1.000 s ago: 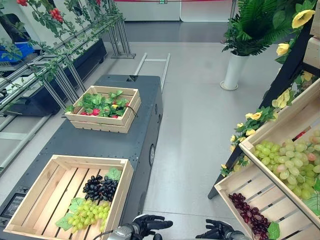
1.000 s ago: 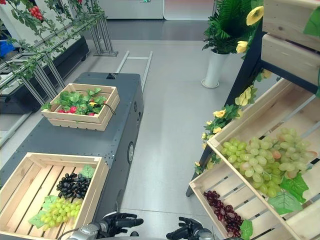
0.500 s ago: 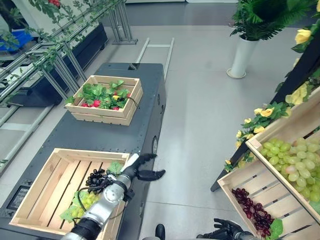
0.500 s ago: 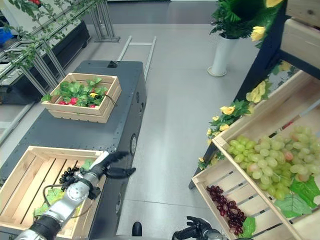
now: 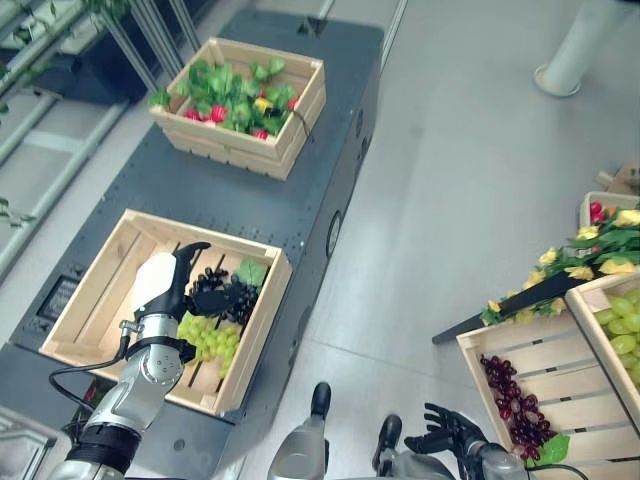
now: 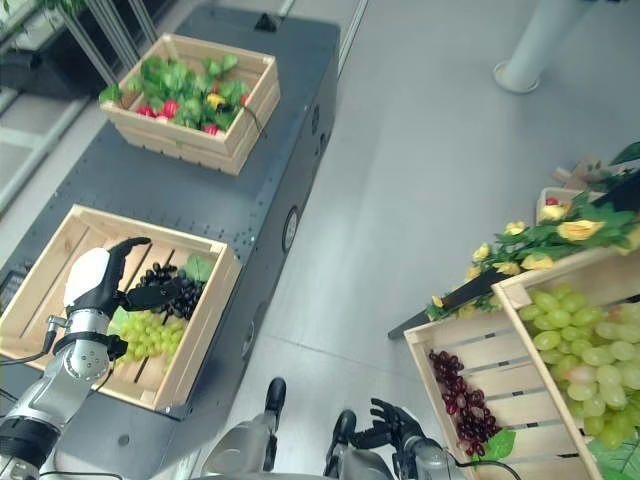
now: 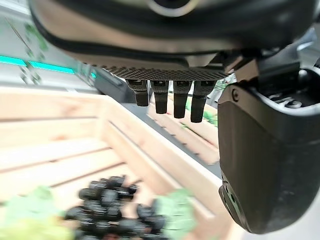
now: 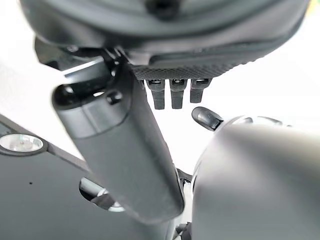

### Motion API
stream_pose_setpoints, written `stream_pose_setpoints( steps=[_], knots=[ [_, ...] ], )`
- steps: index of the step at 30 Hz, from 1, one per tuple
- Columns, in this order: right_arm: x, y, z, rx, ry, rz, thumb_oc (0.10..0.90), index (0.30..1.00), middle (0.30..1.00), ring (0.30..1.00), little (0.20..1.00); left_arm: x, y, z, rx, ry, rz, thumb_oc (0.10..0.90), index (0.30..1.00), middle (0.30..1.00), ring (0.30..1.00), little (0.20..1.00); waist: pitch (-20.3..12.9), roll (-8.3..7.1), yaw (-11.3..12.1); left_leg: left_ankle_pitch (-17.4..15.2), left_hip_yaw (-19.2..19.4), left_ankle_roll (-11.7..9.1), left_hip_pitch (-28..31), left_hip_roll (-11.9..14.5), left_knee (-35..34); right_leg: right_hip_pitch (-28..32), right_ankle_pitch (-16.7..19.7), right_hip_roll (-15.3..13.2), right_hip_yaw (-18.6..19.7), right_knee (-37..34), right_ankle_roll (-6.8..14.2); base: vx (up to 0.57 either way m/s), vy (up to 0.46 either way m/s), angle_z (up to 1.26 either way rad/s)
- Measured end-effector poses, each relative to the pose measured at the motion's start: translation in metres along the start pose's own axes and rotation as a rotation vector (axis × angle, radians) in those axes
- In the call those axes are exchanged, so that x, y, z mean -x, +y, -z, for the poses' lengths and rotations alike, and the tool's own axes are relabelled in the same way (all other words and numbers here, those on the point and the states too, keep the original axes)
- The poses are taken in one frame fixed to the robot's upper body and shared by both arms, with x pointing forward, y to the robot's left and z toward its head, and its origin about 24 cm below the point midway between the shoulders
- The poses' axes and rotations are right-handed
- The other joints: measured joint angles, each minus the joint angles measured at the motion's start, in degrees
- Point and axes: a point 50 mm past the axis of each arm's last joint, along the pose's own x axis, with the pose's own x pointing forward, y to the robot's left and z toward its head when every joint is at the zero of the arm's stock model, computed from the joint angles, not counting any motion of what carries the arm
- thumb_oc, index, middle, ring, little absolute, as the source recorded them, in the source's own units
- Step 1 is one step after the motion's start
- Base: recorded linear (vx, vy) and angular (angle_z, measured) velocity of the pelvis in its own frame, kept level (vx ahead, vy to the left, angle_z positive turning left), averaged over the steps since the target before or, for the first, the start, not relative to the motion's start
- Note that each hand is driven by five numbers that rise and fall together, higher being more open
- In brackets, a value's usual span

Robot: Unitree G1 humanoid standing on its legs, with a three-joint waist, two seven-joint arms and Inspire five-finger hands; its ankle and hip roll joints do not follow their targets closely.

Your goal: Pick up the fruits from the basket on one side to the basket on the other side

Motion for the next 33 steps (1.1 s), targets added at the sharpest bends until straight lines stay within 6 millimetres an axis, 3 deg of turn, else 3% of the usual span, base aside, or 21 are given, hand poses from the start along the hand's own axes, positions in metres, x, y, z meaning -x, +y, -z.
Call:
stream_pose_setpoints(
  steps=[5,11,17,27,33],
  knots=[
    [-0.004,-0.002,-0.019,-0.018,-0.073,0.014,0.8,0.9,0.9,0.9,0.9,-0.013,0.021,0.018,-0.115,0.039,-0.068,0.8,0.9,0.9,0.9,0.9,4.9,-0.22,0.0,0.0,0.1,0.0,-3.2,0.1,3.1,-5.6,-3.0,-1.0,0.0,8.5,-0.3,-0.04,0.058,0.02],
    [-0.006,-0.008,-0.049,-0.055,-0.195,0.019,0.8,0.9,0.9,0.9,0.9,-0.03,0.061,0.029,-0.352,0.001,-0.131,0.8,0.9,0.9,0.9,0.9,9.5,-1.84,-0.1,-1.2,0.4,-0.3,-10.1,-1.2,10.0,-16.2,-8.9,-4.4,1.0,24.1,-1.3,-0.03,0.068,0.01],
    [-0.001,-0.016,-0.073,-0.027,-0.288,0.016,0.8,0.9,0.9,0.9,0.9,-0.03,0.066,0.038,-0.441,0.013,-0.126,0.8,0.9,0.9,0.9,0.9,10.7,-1.63,-0.5,-2.8,1.5,-0.6,-17.2,-0.9,17.7,-23.6,-10.8,-5.2,2.2,32.4,-2.7,-0.05,0.052,-0.05],
    [0.002,-0.018,-0.089,-0.052,-0.353,0.007,0.8,0.9,0.9,0.9,0.9,-0.032,0.081,0.048,-0.601,0.012,-0.091,0.8,0.9,0.9,0.9,0.9,11.2,-1.56,-1.7,-3.3,1.7,-1.2,-23.8,0.6,22.6,-30.5,-11.8,-4.4,3.2,37.8,-4.4,-0.01,0.0,-0.01],
    [0.002,-0.019,-0.089,-0.051,-0.353,0.008,0.8,0.9,0.9,0.9,0.9,-0.031,0.075,0.047,-0.656,-0.02,-0.045,0.8,0.9,0.9,0.9,0.9,11.2,-1.56,-1.6,-3.7,1.7,-1.7,-24.3,0.7,24.2,-30.4,-12.0,-4.4,3.1,37.9,-4.5,0.01,-0.009,0.0]
  ],
)
